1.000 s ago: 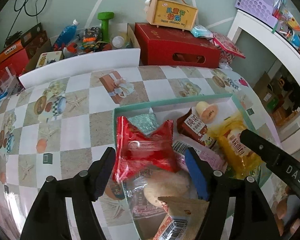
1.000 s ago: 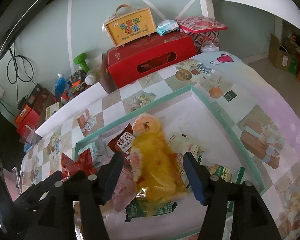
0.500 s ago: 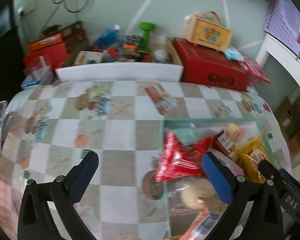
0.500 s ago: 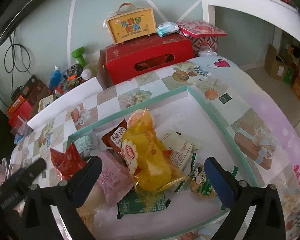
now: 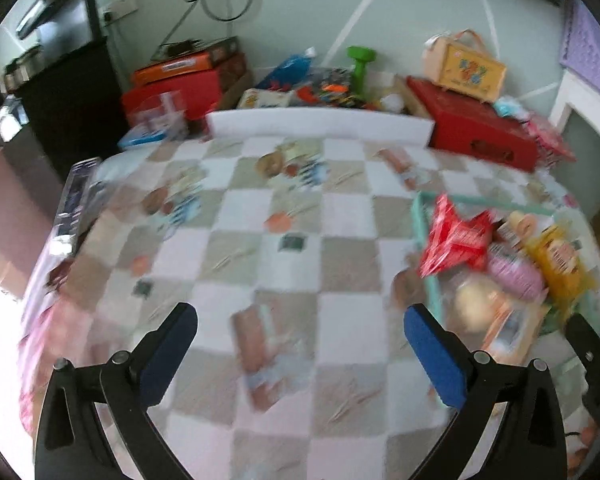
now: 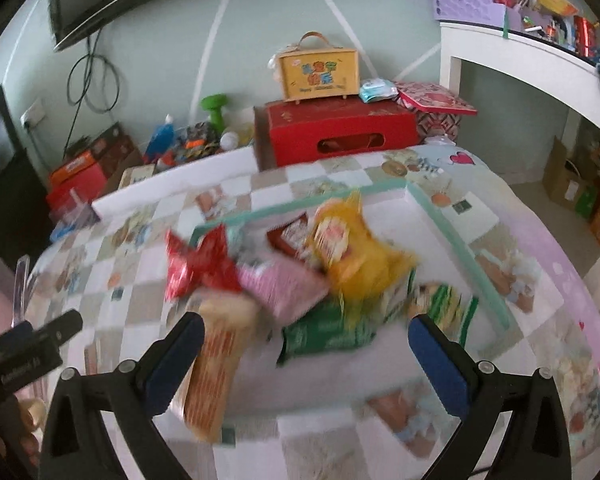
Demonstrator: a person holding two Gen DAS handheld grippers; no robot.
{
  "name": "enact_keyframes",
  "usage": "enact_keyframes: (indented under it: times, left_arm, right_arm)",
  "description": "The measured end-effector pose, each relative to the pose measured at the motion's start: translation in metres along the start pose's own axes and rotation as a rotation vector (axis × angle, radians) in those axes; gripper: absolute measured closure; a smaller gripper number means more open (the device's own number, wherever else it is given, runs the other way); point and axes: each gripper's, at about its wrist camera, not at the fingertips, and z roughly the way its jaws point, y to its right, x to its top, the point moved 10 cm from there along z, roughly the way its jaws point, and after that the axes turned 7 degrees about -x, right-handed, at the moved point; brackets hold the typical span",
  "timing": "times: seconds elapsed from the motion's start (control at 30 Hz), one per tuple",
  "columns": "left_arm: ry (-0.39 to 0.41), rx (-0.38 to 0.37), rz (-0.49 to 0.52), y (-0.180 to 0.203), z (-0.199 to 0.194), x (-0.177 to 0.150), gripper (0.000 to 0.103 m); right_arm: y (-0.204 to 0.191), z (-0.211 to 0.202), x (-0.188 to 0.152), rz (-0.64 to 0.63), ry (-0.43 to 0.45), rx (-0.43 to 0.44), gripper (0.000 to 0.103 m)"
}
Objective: Organize snacks
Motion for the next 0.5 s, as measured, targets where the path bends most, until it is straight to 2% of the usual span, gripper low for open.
enact_keyframes:
  times: [0.1,0.23,0.3,0.5]
  left_arm:
    - [-0.019,0.039,0.017,-0.008,-0.004,-0.021,0.000]
    - [-0.092,0.015,-0.002,-0.012,0.002,-0.049,0.000]
    - [-0.114,0.008,-0.011,-0.012,0.005,-0.053,0.000]
    - [-0.117,0.006,-0.019,-0.014,0.008,-0.052,0.000]
  right_arm:
    - [-0.006,-0.003,-0.017,-0.036,-0.014,-0.002,0.000]
    - [-0.014,-0.005,-0.022,-0.073,-0.013,-0.008,0.000]
    - [-0.018,-0.005,-0.021,-0.090,-0.007,-0.011,0.000]
    - [-0.026,-0.002,-0.023,-0.126,-0.017,-0.013,0.000]
